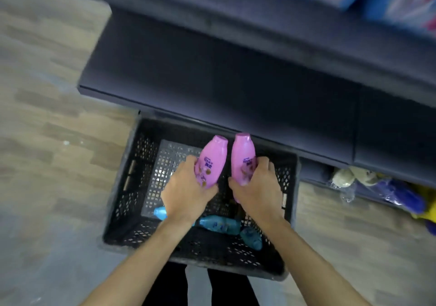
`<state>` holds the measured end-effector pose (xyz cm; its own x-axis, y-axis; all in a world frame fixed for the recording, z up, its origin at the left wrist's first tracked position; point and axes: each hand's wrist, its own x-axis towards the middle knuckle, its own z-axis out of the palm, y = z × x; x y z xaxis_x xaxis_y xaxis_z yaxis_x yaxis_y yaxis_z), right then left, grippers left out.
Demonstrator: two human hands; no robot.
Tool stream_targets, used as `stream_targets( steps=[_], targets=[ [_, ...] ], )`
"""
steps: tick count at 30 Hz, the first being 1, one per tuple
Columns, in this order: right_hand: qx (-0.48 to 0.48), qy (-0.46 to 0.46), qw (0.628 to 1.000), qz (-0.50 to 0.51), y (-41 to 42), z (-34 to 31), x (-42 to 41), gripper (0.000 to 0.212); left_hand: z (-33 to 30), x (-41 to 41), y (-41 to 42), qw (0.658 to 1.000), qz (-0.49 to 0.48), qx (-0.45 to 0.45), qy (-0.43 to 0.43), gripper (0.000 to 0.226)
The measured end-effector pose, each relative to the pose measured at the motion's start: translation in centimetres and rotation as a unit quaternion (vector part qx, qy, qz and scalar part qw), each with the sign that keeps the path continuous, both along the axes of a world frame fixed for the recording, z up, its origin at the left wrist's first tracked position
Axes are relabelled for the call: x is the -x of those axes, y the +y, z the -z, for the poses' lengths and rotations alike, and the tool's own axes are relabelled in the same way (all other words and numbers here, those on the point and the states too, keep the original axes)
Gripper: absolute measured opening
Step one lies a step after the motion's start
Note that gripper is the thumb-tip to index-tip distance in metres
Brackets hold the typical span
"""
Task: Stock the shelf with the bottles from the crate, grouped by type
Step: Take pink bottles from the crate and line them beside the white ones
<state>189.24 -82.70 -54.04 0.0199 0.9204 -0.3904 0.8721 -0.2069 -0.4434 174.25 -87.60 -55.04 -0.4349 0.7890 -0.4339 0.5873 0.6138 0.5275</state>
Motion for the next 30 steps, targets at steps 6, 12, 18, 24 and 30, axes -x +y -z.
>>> stream_targets(
  steps=[6,12,18,24,30],
  targets=[
    [-0.099,0.042,0.994,0.03,0.7,-12.4,0.5,0.056,-13.0,0.6,2.0,0.993,-0.022,-0.113,0.009,0.046],
    [-0.216,0.086,0.971,0.051,1.6,-23.0,-0.4,0.059,-23.3,0.2,4.0,0.972,-0.01,-0.234,0.001,0.048],
    [-0.348,0.163,0.92,0.08,2.9,-33.8,-2.7,0.06,-32.4,-2.3,6.1,0.928,0.016,-0.371,-0.038,0.056],
    [-0.464,0.219,0.856,0.066,4.4,-45.5,-5.8,0.056,-43.5,-5.1,8.3,0.845,0.079,-0.526,-0.055,0.055],
    [-0.553,0.223,0.8,0.062,6.4,-54.7,-8.9,0.053,-52.6,-7.1,10.2,0.778,0.101,-0.62,-0.013,0.056]
  ],
)
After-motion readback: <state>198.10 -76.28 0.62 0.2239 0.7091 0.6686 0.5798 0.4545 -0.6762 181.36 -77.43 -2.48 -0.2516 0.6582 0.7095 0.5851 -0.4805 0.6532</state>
